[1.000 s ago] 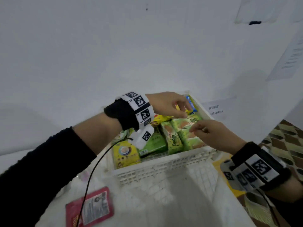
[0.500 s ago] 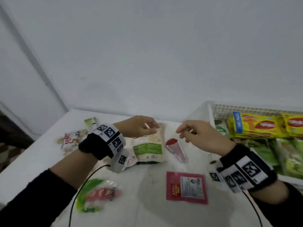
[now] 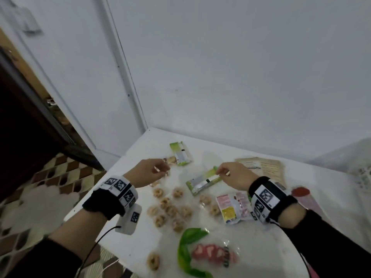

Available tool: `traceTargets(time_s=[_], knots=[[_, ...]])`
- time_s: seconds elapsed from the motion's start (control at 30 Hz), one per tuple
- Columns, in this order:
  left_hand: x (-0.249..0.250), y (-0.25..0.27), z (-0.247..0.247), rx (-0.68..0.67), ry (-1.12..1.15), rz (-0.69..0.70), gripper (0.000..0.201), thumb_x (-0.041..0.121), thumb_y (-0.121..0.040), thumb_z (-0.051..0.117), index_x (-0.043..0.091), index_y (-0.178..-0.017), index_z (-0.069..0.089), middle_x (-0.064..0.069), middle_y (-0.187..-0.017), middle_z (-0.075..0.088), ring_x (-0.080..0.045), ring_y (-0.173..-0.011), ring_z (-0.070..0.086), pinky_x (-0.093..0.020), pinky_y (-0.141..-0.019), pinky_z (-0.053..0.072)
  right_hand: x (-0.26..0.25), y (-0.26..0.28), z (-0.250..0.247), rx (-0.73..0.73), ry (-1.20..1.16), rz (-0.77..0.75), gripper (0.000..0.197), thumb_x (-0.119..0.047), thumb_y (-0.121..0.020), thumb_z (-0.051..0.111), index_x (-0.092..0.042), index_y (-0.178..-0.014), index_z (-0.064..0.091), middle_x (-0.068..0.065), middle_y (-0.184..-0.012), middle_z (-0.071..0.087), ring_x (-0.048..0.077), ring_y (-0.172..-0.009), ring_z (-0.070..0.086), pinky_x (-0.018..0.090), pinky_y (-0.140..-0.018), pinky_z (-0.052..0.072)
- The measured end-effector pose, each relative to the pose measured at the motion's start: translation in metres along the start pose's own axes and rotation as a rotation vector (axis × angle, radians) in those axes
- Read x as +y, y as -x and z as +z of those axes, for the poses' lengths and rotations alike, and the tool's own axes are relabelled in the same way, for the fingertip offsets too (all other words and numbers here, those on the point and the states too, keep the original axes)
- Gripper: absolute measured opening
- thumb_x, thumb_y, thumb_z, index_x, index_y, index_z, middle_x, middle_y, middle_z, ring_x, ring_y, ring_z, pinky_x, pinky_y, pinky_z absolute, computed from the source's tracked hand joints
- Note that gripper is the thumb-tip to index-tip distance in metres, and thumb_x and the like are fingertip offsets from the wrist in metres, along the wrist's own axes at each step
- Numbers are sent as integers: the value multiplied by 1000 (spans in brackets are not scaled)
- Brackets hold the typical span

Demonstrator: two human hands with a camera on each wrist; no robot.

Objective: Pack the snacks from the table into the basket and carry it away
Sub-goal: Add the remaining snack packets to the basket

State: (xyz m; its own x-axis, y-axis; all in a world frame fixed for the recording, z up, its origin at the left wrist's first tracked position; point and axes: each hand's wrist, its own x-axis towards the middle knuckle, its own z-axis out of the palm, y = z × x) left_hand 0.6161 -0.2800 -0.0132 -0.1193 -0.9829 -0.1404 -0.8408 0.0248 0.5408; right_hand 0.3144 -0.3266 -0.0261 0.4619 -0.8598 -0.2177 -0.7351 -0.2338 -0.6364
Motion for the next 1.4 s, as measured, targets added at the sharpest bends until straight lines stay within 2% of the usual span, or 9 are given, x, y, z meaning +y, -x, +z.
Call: traceTargets(time_s=[0.2,0.4,0.53,0.73,0.83,0.93,1.07,1.27,1.4], knots=[[-23,-54,-1,64,-68,58,21,11,-93,53,18,-108,65,5,-100,64,-12,-83,60,-7,-69,45,-21,-58,35,-261,398,36,59,0,-89,51,-24,-141,38,4,-142,42,23,-127,44,33,-102,41],[-21,-129,19,-150,-375,59,55,5,-87,51,28,-137,44,2,-146,40,-23,-133,38,-36,-108,36,-12,-59,52,-184,748,-4,52,-7,-89,51,-22,-137,38,6,-133,45,26,-122,43,37,-99,38],[-22,-161,36,-373,-605,87,74,4,-86,55,32,-147,25,4,-160,9,-25,-146,8,-42,-115,25,-4,-47,41,-160,467,67,47,-16,-91,53,-21,-137,40,7,-129,47,26,-118,49,34,-95,41],[-2,-162,43,-175,-400,149,47,26,-81,69,22,-125,53,1,-137,45,-23,-130,38,-34,-99,38,-1,1,-7,-51,-43,193,46,-32,-99,44,-27,-142,29,7,-119,57,28,-98,61,34,-81,49],[34,-151,31,-107,52,195,47,24,-75,80,13,-114,56,-2,-115,60,-21,-111,56,-25,-84,43,13,25,-29,63,-191,249,35,-36,-101,31,-31,-136,36,7,-119,59,29,-108,58,37,-89,46],[83,-139,22,-125,300,283,56,28,-71,84,19,-114,50,2,-104,62,-15,-97,64,-27,-83,53,28,58,-54,127,-322,288,46,-56,-89,53,-35,-128,38,-8,-119,58,13,-106,59,34,-86,51],[167,-125,25,-203,406,476,50,21,-77,79,32,-118,52,3,-103,60,-7,-91,62,-23,-82,53,53,113,-92,201,-275,320,68,-35,-71,83,-25,-117,33,-1,-102,69,22,-81,70,35,-69,59],[302,-112,61,-236,523,609,39,1,-81,69,12,-112,48,-1,-105,60,-5,-92,61,-19,-76,52,107,216,-156,437,-284,347,48,-19,-80,76,-18,-107,37,5,-102,61,22,-66,71,30,-50,56],[387,-106,102,-289,500,666,41,-2,-81,67,8,-113,44,1,-94,57,4,-75,57,-10,-63,45,153,286,-196,594,-127,344,33,-29,-81,74,-21,-101,49,0,-109,63,6,-83,63,20,-63,47]])
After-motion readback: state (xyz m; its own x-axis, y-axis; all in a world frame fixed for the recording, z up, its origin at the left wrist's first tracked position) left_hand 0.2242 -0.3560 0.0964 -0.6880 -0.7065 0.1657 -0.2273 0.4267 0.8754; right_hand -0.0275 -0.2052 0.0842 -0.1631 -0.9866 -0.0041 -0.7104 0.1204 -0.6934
